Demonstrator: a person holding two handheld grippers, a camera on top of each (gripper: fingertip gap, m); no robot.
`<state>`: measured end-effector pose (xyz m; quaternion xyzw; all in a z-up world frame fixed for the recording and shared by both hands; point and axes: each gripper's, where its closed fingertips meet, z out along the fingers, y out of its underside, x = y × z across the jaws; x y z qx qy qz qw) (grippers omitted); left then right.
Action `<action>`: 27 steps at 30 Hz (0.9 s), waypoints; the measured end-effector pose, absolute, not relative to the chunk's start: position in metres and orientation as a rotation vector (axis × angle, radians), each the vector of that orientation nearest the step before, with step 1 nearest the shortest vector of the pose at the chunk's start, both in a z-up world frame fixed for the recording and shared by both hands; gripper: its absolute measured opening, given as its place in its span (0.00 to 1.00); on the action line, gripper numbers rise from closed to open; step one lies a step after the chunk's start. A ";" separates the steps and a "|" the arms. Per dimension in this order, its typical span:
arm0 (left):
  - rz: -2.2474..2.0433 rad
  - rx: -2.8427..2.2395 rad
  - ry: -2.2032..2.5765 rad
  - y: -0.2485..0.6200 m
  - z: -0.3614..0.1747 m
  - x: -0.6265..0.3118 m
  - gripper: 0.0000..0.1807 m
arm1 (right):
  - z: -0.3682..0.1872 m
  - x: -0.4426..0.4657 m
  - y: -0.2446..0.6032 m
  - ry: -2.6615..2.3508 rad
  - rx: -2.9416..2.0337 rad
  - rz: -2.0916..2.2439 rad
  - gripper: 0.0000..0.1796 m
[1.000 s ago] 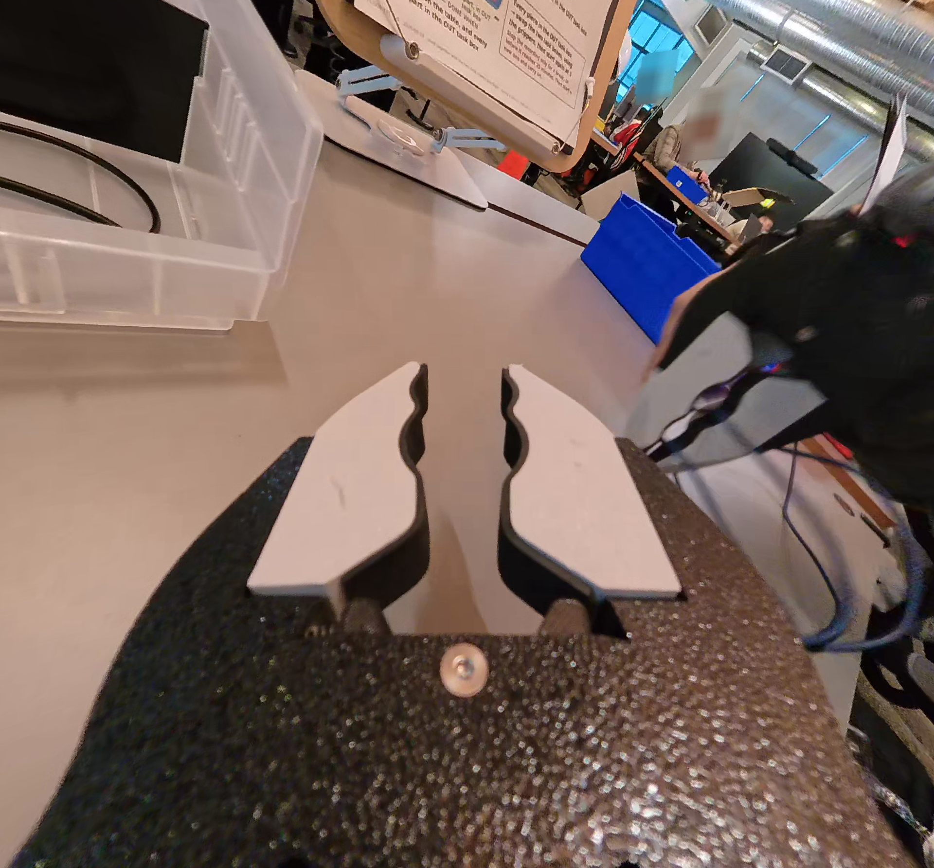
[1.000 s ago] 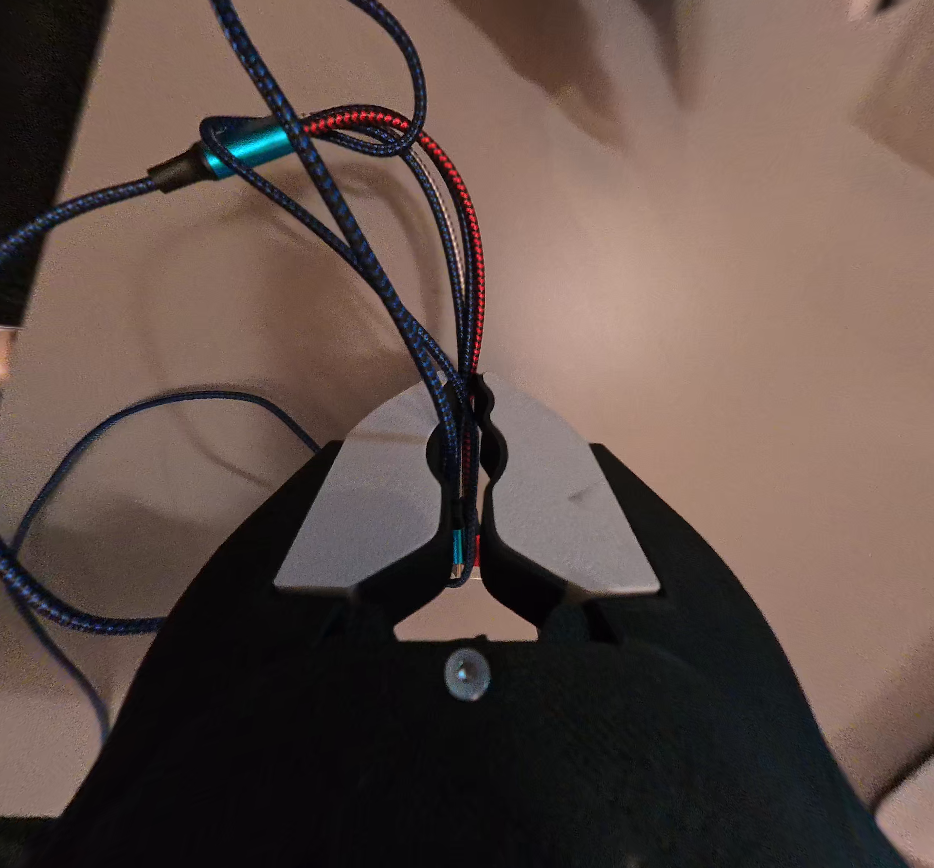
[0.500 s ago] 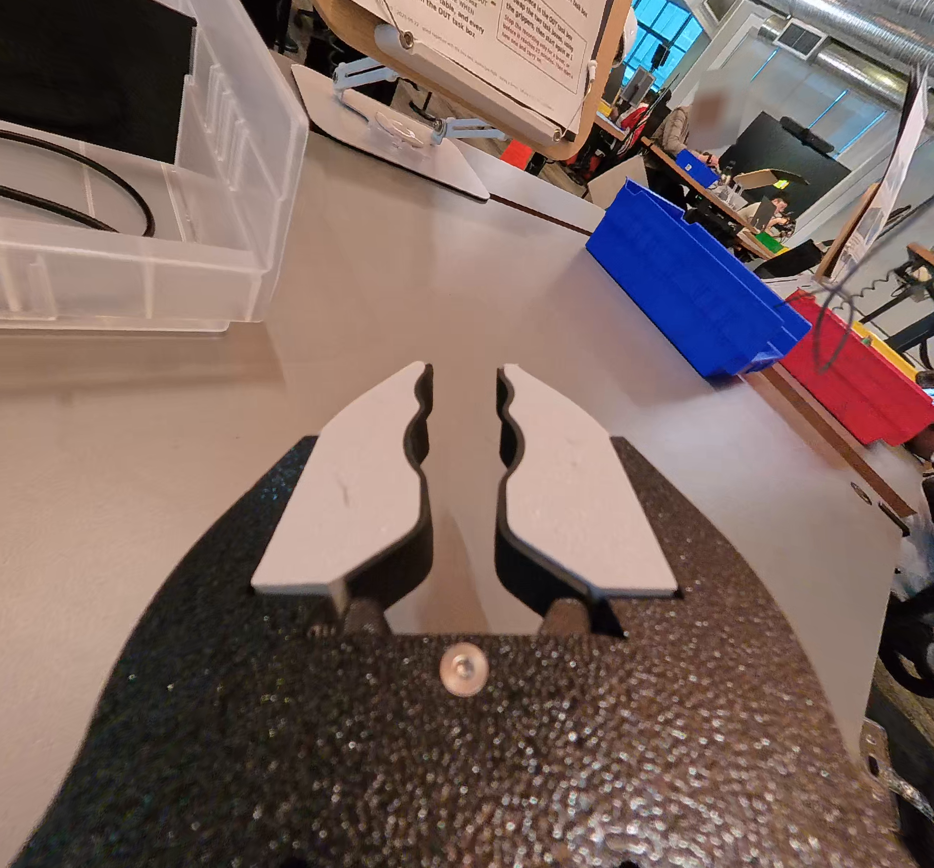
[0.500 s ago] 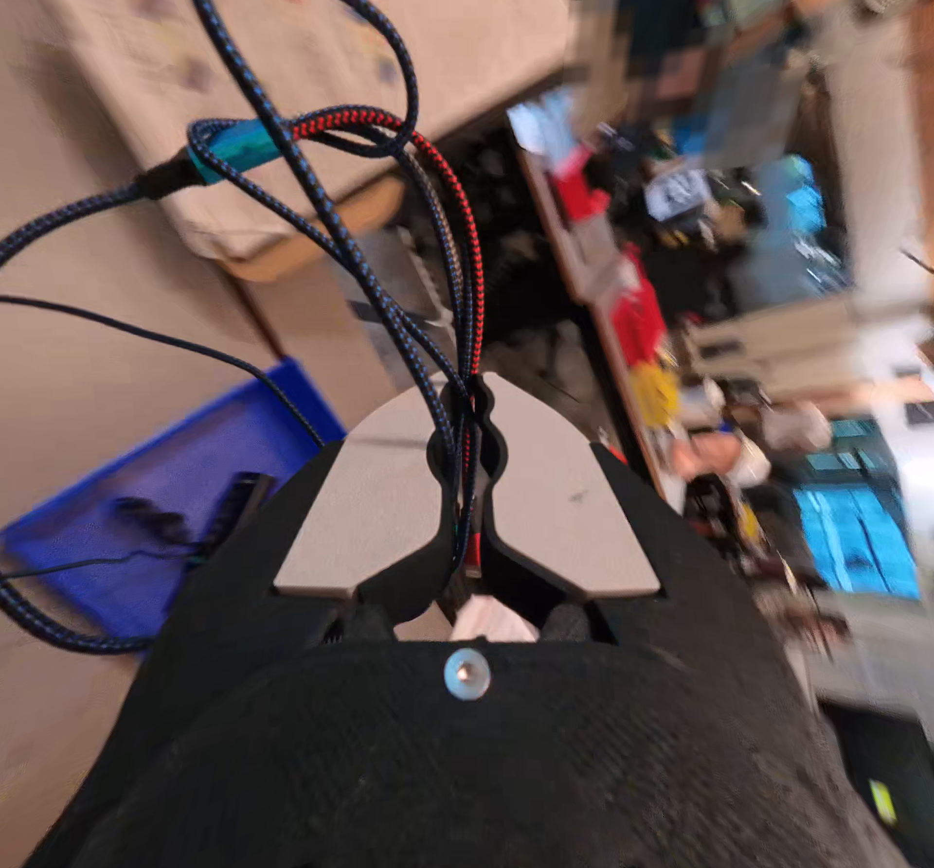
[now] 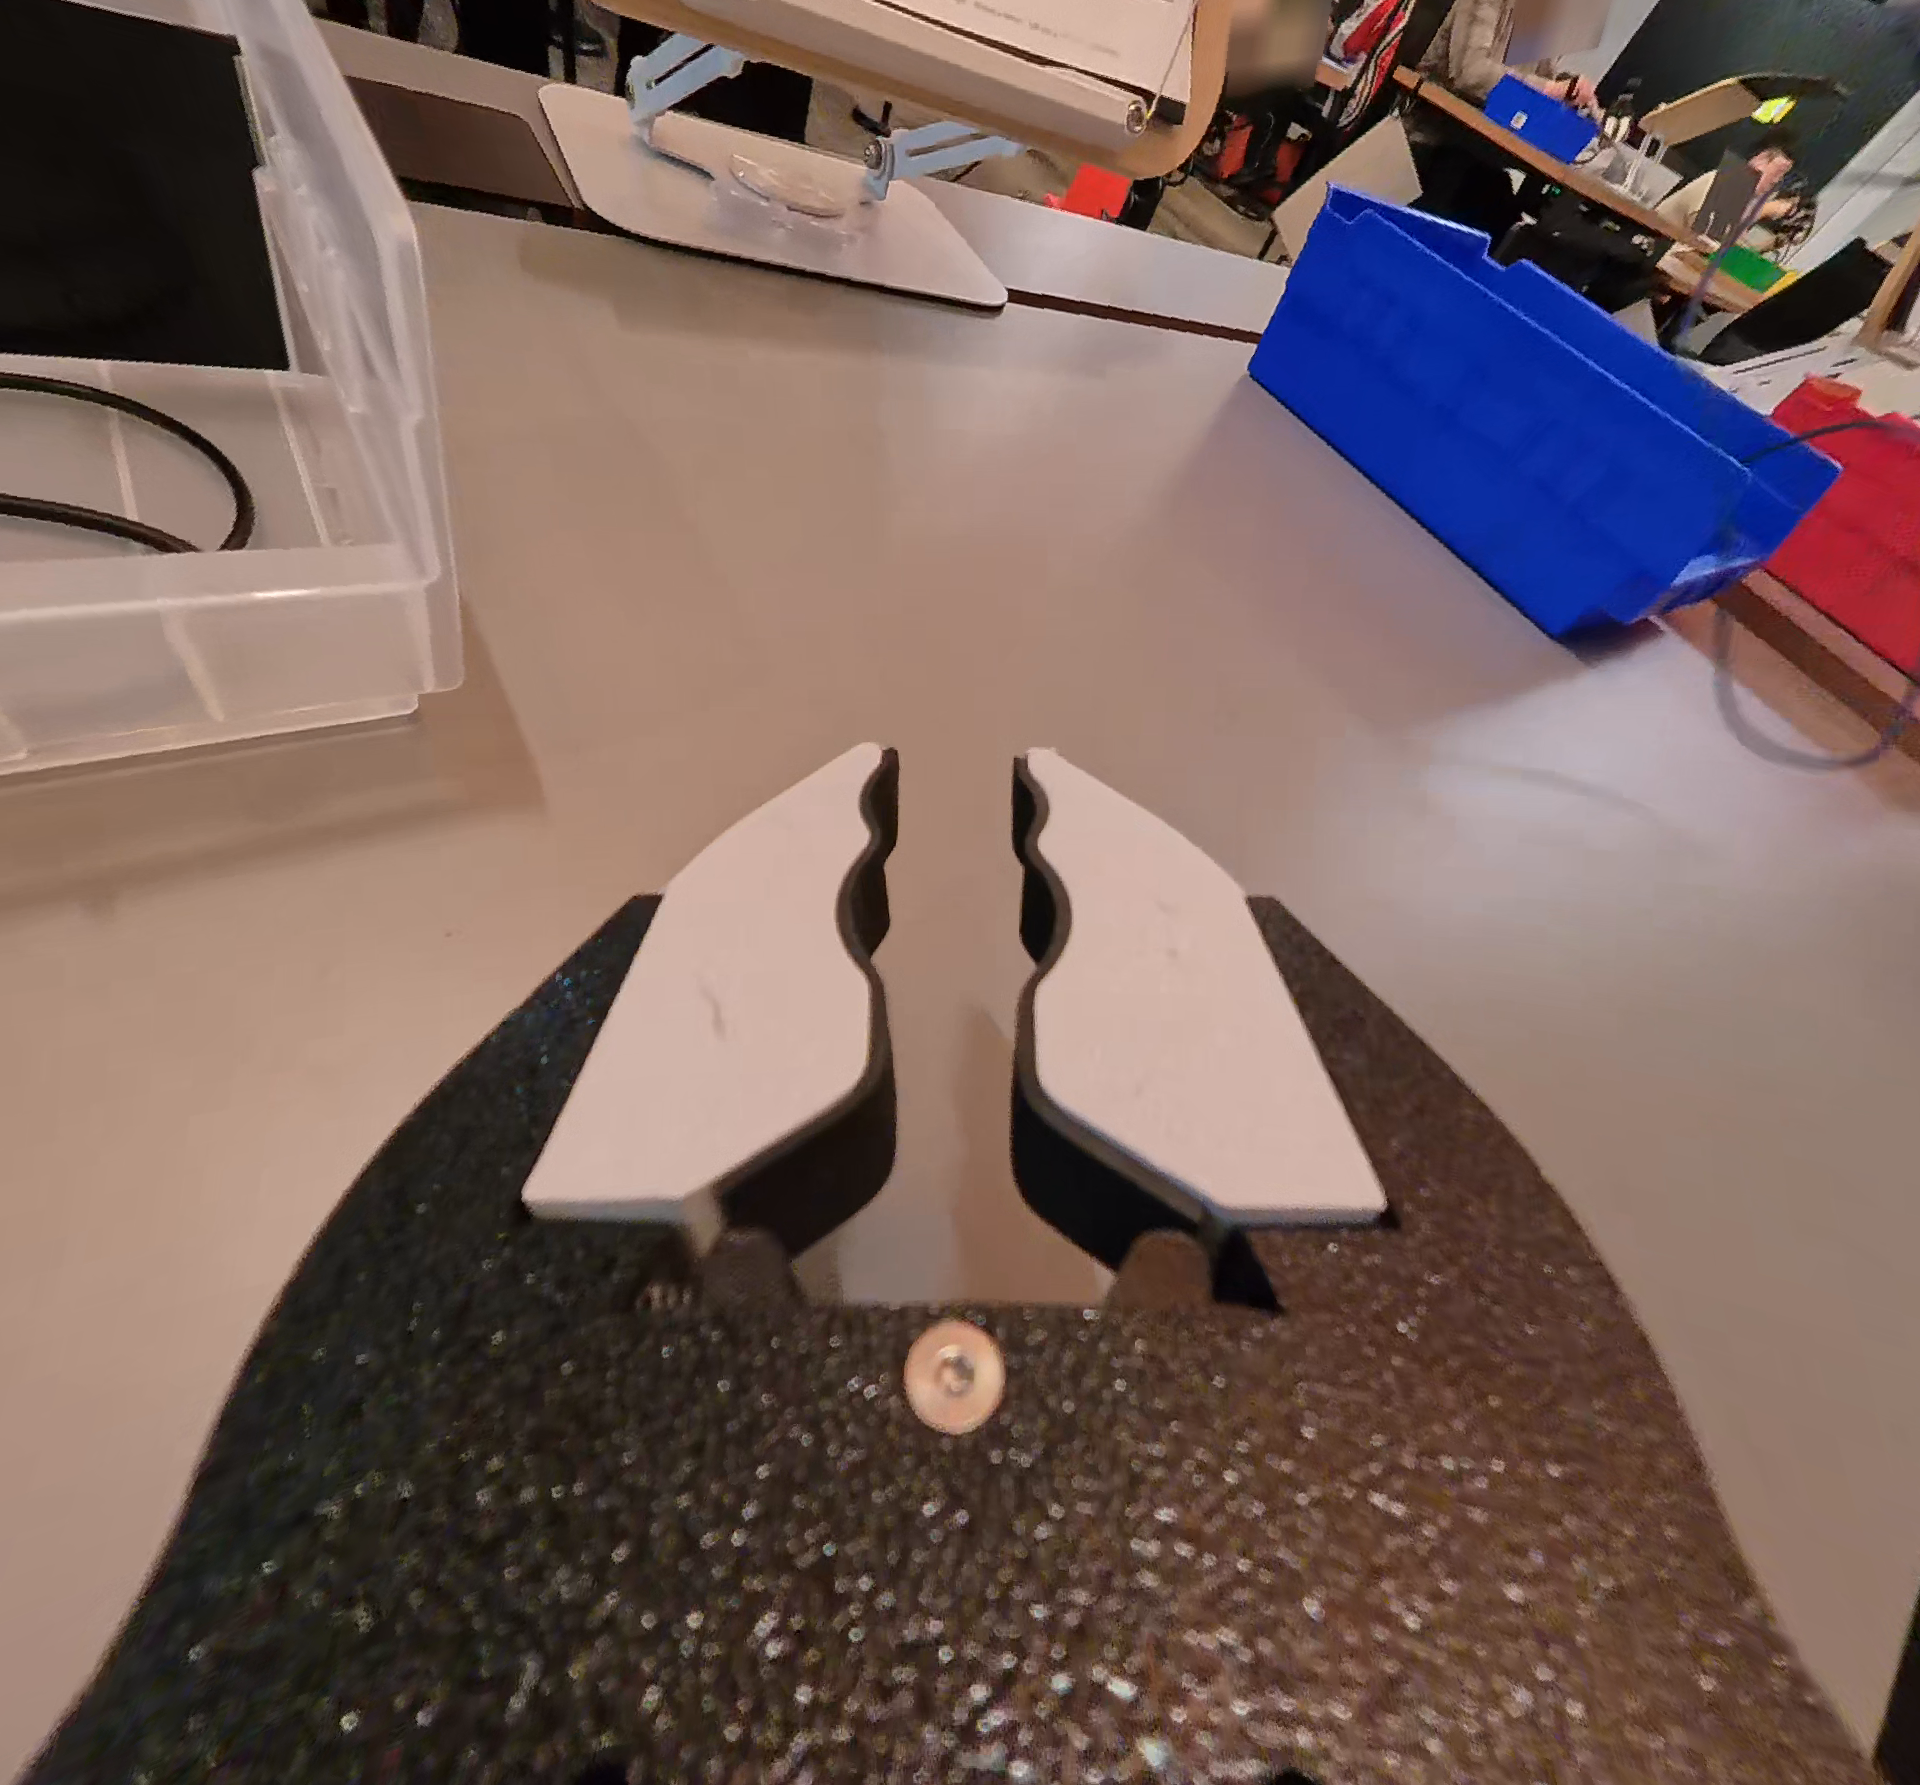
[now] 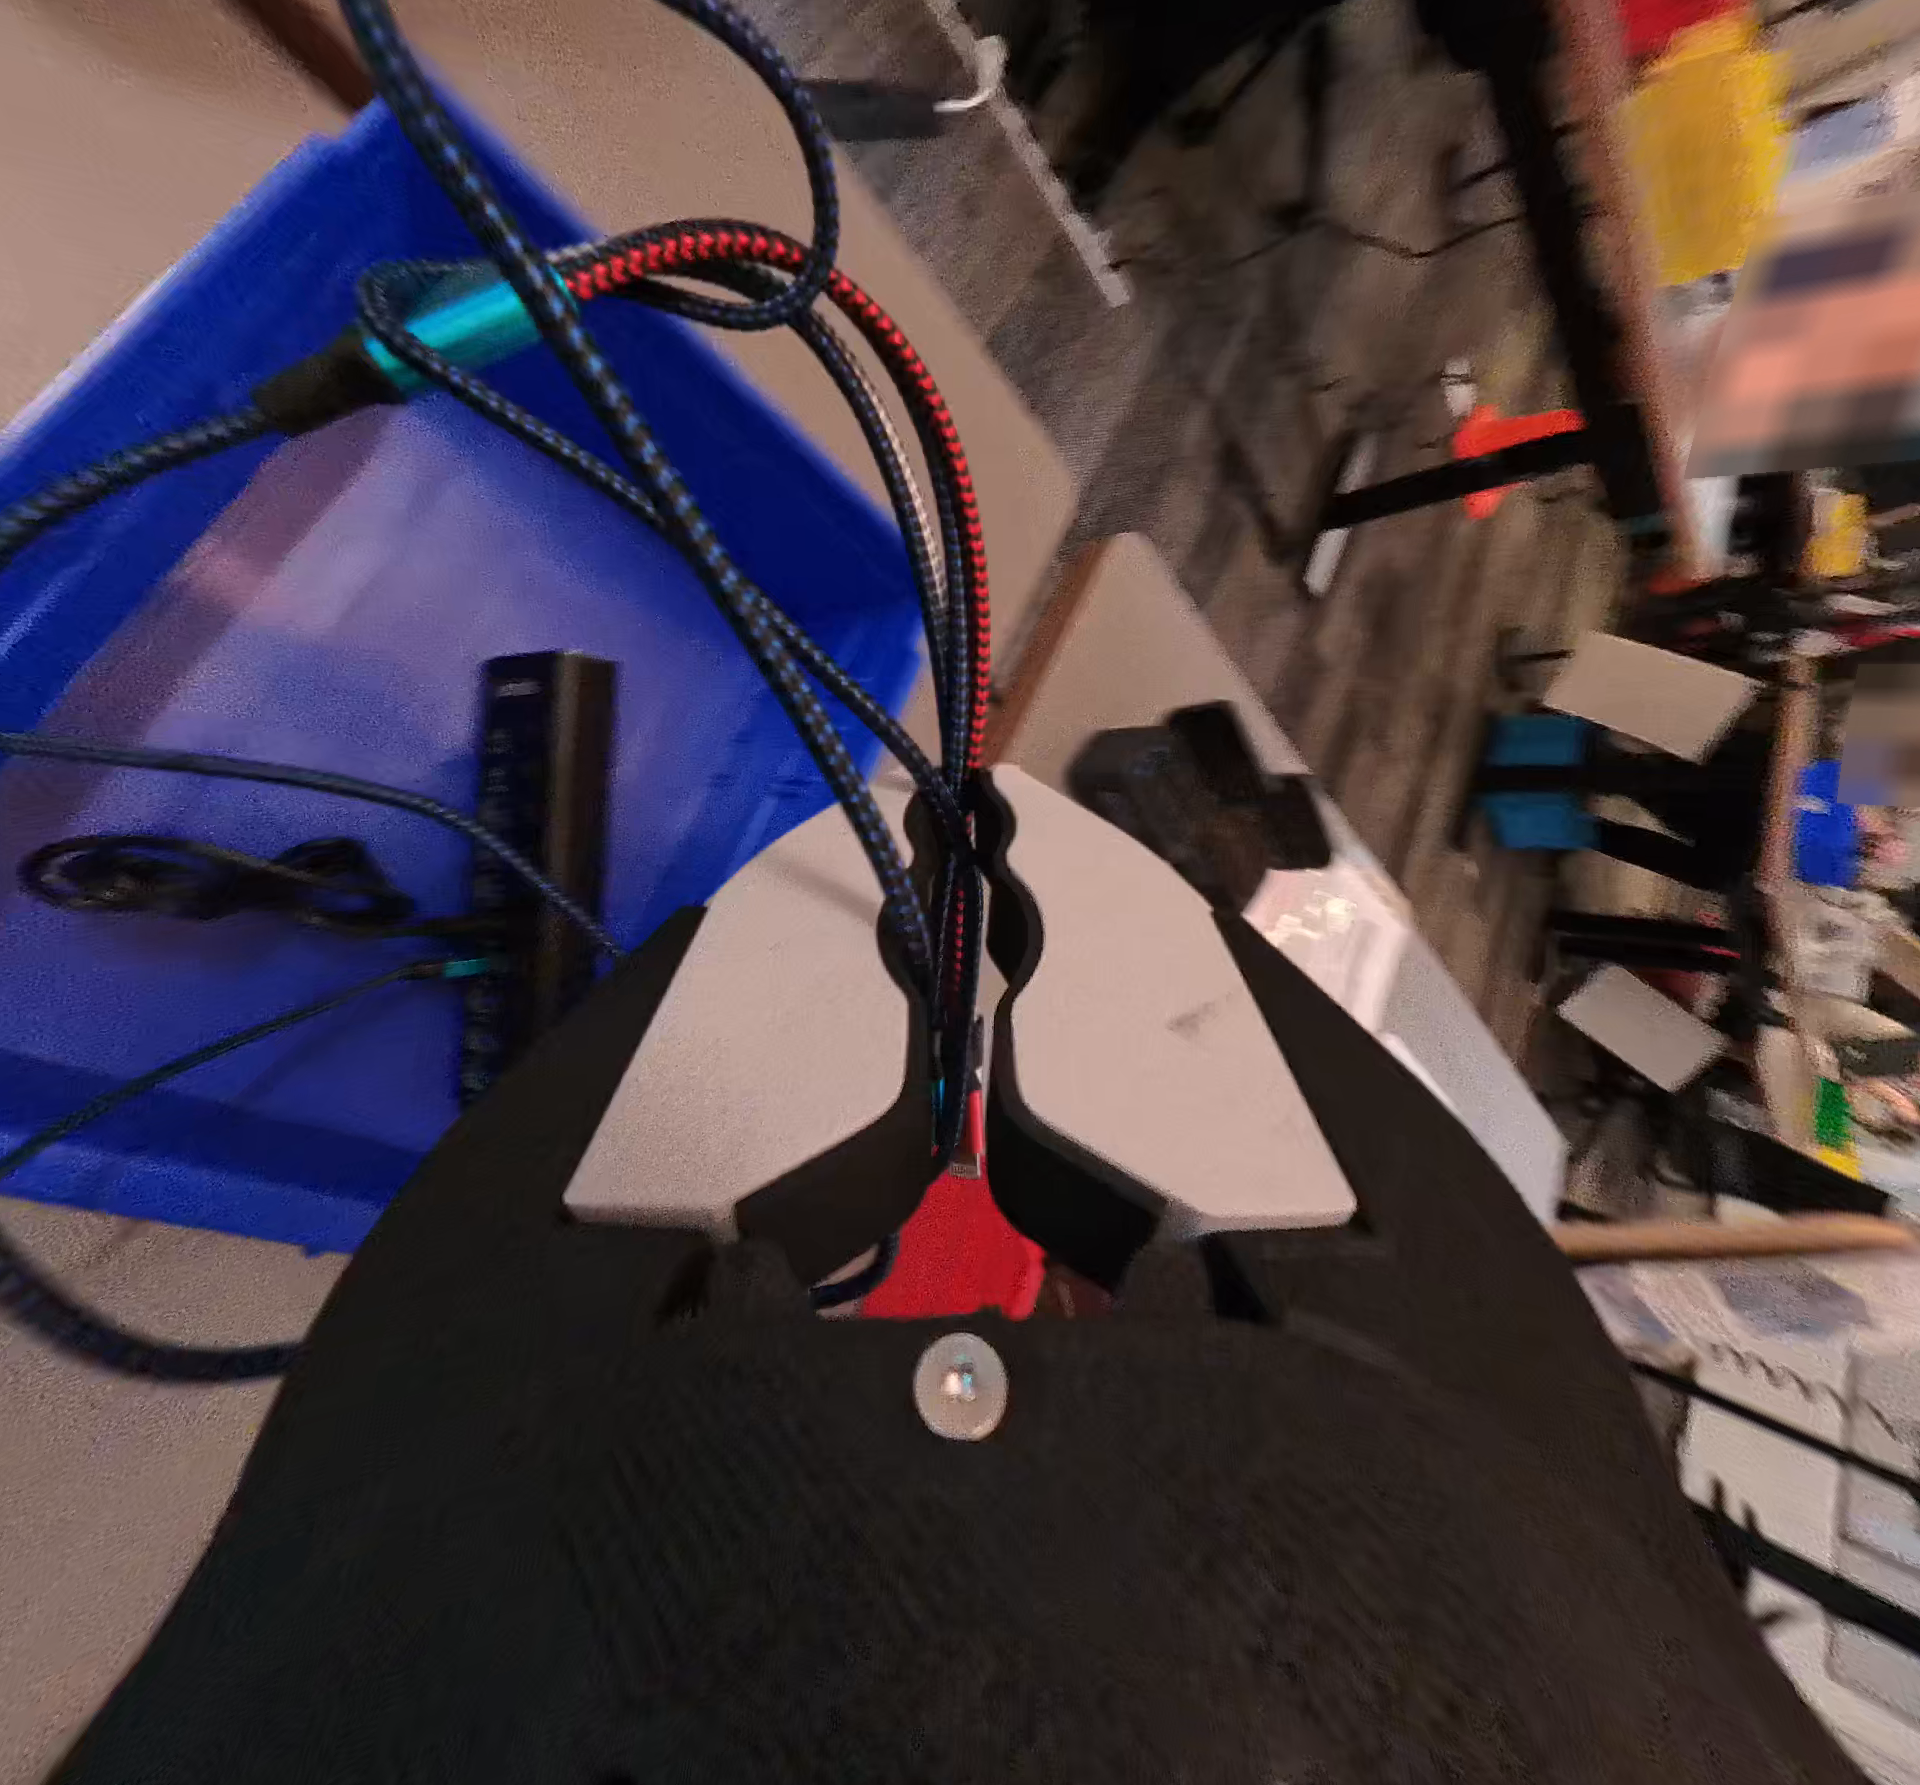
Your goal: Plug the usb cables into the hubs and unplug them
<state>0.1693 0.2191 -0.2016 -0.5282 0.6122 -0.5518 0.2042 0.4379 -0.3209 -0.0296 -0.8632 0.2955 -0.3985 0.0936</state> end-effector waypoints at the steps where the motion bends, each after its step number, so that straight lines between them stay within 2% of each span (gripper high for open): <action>1: -1.534 -1.470 1.710 0.219 -0.202 0.169 0.11 | -0.053 0.437 -0.315 0.872 -2.589 -1.105 0.03; 3: -1.531 -1.469 1.711 0.219 -0.202 0.169 0.11 | -0.085 0.440 -0.309 0.912 -2.618 -1.015 0.03; 9: -1.533 -1.484 1.716 0.219 -0.203 0.170 0.10 | -0.129 0.462 -0.288 1.055 -2.526 -0.940 0.03; 10: -1.533 -1.485 1.718 0.219 -0.204 0.170 0.09 | -0.143 0.459 -0.278 1.055 -2.525 -0.812 0.06; 11: -1.535 -1.486 1.719 0.219 -0.204 0.170 0.09 | -0.158 0.451 -0.268 1.065 -2.535 -0.654 0.16; 13: -1.543 -1.490 1.715 0.219 -0.203 0.170 0.09 | -0.170 0.448 -0.279 1.131 -2.613 -0.652 0.30; 17: -1.580 -1.511 1.699 0.221 -0.203 0.170 0.09 | -0.150 0.422 -0.270 1.067 -2.646 -0.613 0.41; 20: -1.599 -1.518 1.685 0.222 -0.201 0.170 0.09 | -0.115 0.362 -0.219 0.812 -2.538 -0.603 0.48; 22: -1.600 -1.519 1.692 0.222 -0.202 0.170 0.09 | -0.098 0.305 -0.169 0.426 -2.440 -0.620 0.43; 24: -1.594 -1.517 1.703 0.220 -0.203 0.170 0.09 | -0.105 0.250 -0.141 -0.014 -2.454 -0.692 0.40; 27: -1.582 -1.508 1.724 0.218 -0.204 0.170 0.09 | -0.138 0.217 -0.133 -0.306 -2.639 -0.822 0.41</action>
